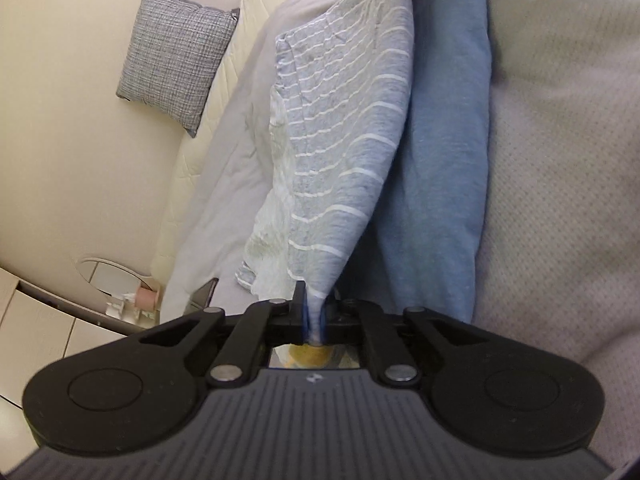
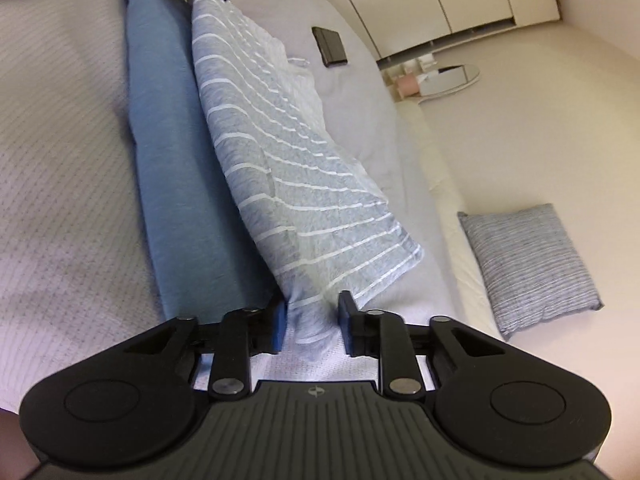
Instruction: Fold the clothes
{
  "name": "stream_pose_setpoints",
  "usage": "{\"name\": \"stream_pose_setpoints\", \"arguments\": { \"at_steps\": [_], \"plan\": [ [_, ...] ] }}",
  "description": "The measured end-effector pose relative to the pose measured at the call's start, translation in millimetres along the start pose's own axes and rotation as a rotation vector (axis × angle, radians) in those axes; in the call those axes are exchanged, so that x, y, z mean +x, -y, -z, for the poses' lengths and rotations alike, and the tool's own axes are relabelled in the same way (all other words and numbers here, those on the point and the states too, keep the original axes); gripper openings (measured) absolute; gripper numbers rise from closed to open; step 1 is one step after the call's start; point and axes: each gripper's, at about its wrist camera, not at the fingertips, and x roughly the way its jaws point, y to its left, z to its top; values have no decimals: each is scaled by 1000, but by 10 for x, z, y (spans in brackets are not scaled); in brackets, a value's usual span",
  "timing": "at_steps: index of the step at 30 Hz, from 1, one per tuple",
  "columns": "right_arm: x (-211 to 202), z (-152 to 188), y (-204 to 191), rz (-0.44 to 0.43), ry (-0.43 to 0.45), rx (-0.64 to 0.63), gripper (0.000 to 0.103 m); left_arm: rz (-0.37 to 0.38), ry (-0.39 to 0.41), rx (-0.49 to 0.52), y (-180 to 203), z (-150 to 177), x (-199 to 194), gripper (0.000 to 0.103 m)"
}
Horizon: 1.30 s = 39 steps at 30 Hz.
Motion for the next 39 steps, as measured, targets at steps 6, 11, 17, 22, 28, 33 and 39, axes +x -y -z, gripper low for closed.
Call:
{"name": "stream_pose_setpoints", "arguments": {
  "at_steps": [6,11,17,22,28,33,39],
  "plan": [
    [-153,-64,104,67,33,52,3,-61,11,-38,-82,30,-238,3],
    [-310,-33,-125,43,51,23,3,-16,-36,32,288,76,-298,3],
    [-315,79,-303,41,27,42,3,-63,-64,-23,328,58,-439,12],
    [-422,146,-356,58,26,15,9,-108,-43,-29,338,70,-616,14],
    [-384,105,-371,51,31,9,9,-81,-52,-36,349,31,-549,3],
    [-454,109,-309,64,34,92,1,-64,-48,-63,323,35,-650,2],
    [-438,115,-479,35,12,108,2,-29,-61,-98,350,94,-589,2]
  ]
}}
